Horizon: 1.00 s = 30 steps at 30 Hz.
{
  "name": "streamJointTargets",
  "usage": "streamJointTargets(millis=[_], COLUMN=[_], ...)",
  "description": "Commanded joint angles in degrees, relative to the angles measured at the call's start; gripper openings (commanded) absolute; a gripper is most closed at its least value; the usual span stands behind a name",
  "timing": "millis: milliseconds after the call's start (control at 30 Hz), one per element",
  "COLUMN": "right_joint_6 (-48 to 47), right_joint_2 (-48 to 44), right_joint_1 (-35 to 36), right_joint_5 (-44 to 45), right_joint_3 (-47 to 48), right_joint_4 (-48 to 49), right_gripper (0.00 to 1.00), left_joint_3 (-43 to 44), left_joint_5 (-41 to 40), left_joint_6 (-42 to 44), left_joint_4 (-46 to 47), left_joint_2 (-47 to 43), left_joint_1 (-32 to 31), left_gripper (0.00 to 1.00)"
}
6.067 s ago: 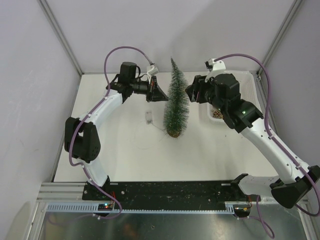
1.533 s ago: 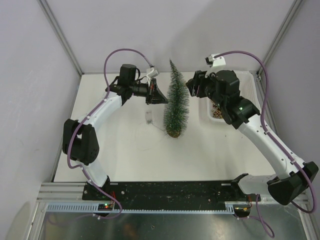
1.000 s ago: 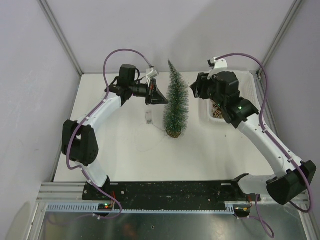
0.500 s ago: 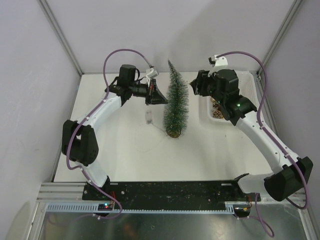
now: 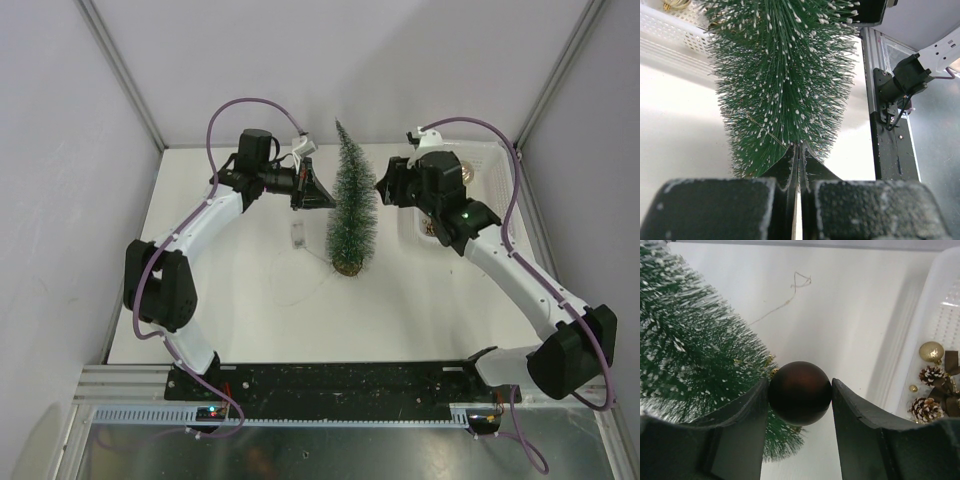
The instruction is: Decorate the small christmas tree
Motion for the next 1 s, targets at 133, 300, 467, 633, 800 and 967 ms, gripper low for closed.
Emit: streamJointTargets(millis=[133,300,467,633,800,967], right_joint_6=[2.1,2.7,3.4,3.9,4.0,4.4], right_joint_2=[-3.5,-5.1,-6.1,-6.9,-7.7,-8.5], right_joint_1=[1.1,1.2,1.2,1.1,0.9,0.1], right_joint_5=[-0.7,-1.3,-2.8,-3.4,-3.6,-3.8], right_joint_3=[-2.5,-3.2,-3.5,-4.2,-4.8,-5.4], right_joint_4=[3.0,4.1,5.1,5.6,5.5,5.3], right_gripper=[0.07,0.08,0.13,0.25,0.4,0.49], left_joint_3=[0.9,0.8,0.7,0.5,0.3,0.3], left_joint_5=[1.3,1.3,1.2,1.1,1.0,0.9], left_joint_6=[0.7,0.8,0.7,0.8,0.7,0.8], left_joint_4=[1.5,1.5,1.4,1.5,1.5,1.5], left_joint_2=[-2.9,-2.8,-2.7,-3.0,-3.1,-3.2], left_joint_1=[-0.5,-0.5,-0.5,-0.5,-0.5,-0.5], left_gripper=[0.0,0.0,0.0,0.0,0.0,0.0])
